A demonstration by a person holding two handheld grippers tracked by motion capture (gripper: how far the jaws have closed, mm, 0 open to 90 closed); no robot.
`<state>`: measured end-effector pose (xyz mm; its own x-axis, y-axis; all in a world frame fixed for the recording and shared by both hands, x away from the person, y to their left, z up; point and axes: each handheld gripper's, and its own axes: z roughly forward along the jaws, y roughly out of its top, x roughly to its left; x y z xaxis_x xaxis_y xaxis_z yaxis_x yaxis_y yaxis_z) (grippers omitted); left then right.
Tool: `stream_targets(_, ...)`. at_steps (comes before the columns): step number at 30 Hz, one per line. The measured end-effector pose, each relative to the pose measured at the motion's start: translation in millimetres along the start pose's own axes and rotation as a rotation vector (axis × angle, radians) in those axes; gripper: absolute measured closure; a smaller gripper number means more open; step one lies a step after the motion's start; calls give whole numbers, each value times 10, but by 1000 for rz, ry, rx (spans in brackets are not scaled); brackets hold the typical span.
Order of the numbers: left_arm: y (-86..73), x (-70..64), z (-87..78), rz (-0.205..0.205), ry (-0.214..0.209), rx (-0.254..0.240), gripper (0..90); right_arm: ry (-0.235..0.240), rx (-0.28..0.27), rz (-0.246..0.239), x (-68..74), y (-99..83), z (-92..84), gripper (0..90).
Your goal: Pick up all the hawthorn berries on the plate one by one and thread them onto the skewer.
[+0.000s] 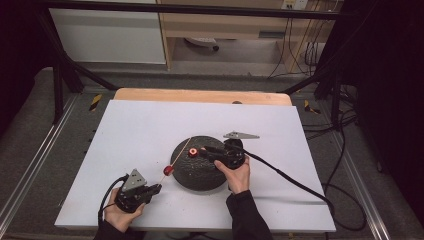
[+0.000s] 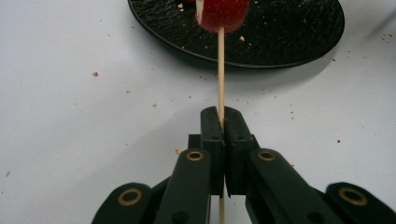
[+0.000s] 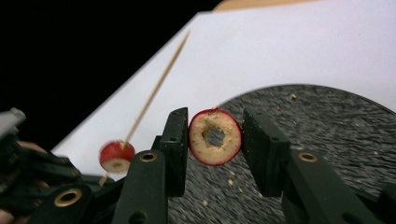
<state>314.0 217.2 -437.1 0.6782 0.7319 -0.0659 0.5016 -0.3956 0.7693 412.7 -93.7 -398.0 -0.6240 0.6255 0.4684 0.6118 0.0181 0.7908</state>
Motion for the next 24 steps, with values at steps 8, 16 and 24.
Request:
stream_targets(8,0,-2,-6,-1,0,-4,881,28,-121,46,63,-107,-34,628)
stream_targets(16,-3,-6,-2,-2,3,-7,881,33,-203,78,57,-213,-57,628)
stream_targets(24,-5,-11,0,-3,1,-9,881,44,-290,112,91,-203,-82,629)
